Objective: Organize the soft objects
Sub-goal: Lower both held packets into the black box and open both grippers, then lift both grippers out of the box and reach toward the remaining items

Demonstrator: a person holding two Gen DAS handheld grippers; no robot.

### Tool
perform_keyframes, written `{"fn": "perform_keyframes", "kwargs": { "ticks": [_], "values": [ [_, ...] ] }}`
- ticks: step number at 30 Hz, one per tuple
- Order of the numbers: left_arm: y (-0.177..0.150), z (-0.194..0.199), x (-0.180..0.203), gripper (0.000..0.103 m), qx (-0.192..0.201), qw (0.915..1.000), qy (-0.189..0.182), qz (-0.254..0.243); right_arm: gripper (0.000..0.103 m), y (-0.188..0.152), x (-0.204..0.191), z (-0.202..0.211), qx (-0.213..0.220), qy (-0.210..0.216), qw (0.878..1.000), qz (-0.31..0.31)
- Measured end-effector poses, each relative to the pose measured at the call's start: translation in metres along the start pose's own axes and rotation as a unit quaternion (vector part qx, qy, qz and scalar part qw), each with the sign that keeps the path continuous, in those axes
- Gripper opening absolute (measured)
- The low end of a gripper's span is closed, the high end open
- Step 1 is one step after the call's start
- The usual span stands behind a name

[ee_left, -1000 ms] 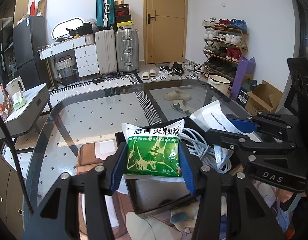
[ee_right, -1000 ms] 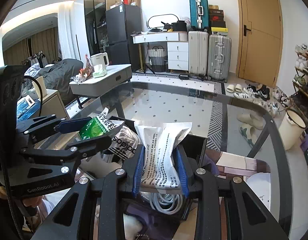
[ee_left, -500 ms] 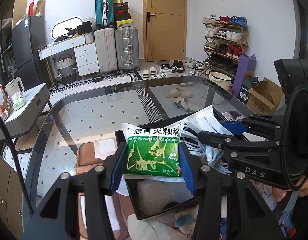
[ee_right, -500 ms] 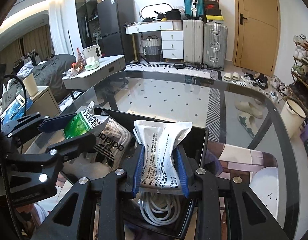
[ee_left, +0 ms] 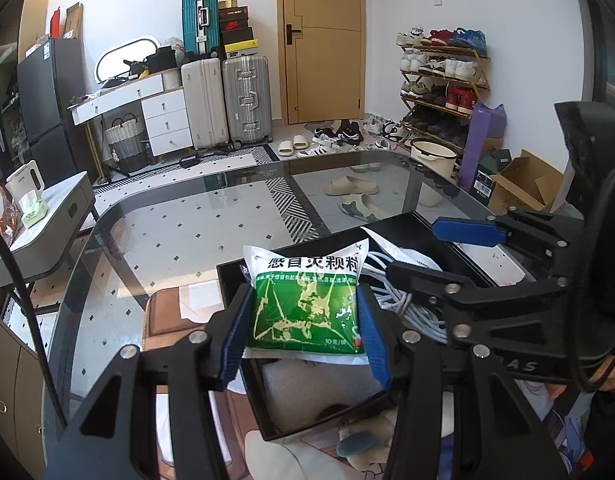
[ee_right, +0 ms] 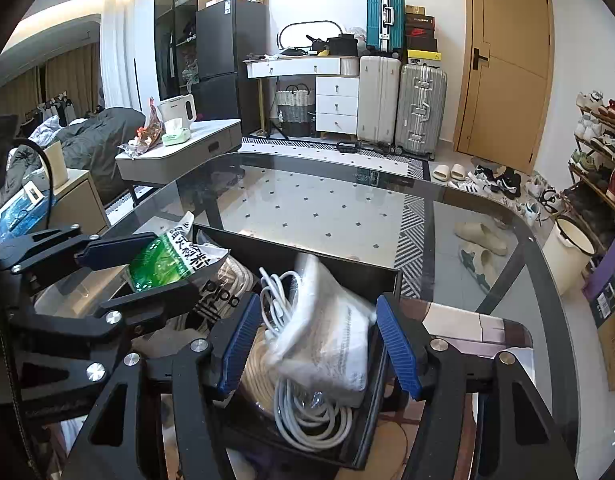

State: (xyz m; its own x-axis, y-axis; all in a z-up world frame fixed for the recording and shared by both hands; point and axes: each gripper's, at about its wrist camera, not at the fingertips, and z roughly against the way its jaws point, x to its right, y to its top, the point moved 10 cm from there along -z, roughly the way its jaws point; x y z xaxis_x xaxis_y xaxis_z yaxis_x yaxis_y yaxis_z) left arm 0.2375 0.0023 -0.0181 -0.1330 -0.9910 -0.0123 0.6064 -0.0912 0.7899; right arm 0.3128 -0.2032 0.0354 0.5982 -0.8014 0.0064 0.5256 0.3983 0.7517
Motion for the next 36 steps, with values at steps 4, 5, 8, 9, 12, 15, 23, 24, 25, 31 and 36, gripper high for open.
{"fn": "perform_keyframes", "kwargs": {
  "ticks": [4,5,8,9,12,15,23,24,25,31,36],
  "values": [
    [-0.003,-0.002,0.002,0.050,-0.005,1.0000,-0.002,-0.004,0.073,-0.002,0.010,0.012,0.009,-0.018,1.000,-0.007],
    [-0.003,-0.004,0.003,0.051,-0.007,1.0000,-0.002,-0.005,0.077,-0.002,0.013,0.015,0.011,-0.019,1.000,-0.011],
    [-0.005,-0.005,0.003,0.051,-0.013,0.9999,-0.002,-0.004,0.088,-0.004,0.019,0.026,0.021,-0.022,0.999,-0.019],
    [-0.005,-0.005,0.004,0.052,-0.015,0.9999,-0.004,0.001,0.090,-0.005,0.021,0.029,0.023,-0.023,0.999,-0.022],
    [-0.006,-0.003,0.000,0.068,-0.020,0.9996,-0.008,0.017,0.098,-0.009,0.025,0.041,0.030,-0.027,0.999,-0.026],
    [-0.006,0.005,-0.001,0.078,-0.015,0.9994,-0.019,0.025,0.099,-0.014,0.026,0.054,0.034,-0.026,0.999,-0.030],
    [-0.011,0.032,-0.013,0.103,0.006,0.9986,-0.013,0.050,0.102,-0.031,0.023,0.076,0.034,-0.006,0.998,-0.049],
    [-0.013,0.034,-0.014,0.103,0.006,0.9987,-0.012,0.049,0.102,-0.033,0.022,0.077,0.032,-0.004,0.998,-0.052],
    [-0.014,0.036,-0.014,0.103,0.005,0.9988,-0.010,0.047,0.102,-0.034,0.022,0.078,0.030,-0.003,0.998,-0.053],
    [-0.030,0.051,-0.014,0.103,0.003,0.9990,-0.001,0.045,0.102,-0.040,0.012,0.082,0.018,0.012,0.998,-0.053],
    [-0.045,0.060,-0.013,0.103,-0.003,0.9990,0.002,0.045,0.102,-0.044,0.006,0.083,0.006,0.016,0.999,-0.047]
  ]
}}
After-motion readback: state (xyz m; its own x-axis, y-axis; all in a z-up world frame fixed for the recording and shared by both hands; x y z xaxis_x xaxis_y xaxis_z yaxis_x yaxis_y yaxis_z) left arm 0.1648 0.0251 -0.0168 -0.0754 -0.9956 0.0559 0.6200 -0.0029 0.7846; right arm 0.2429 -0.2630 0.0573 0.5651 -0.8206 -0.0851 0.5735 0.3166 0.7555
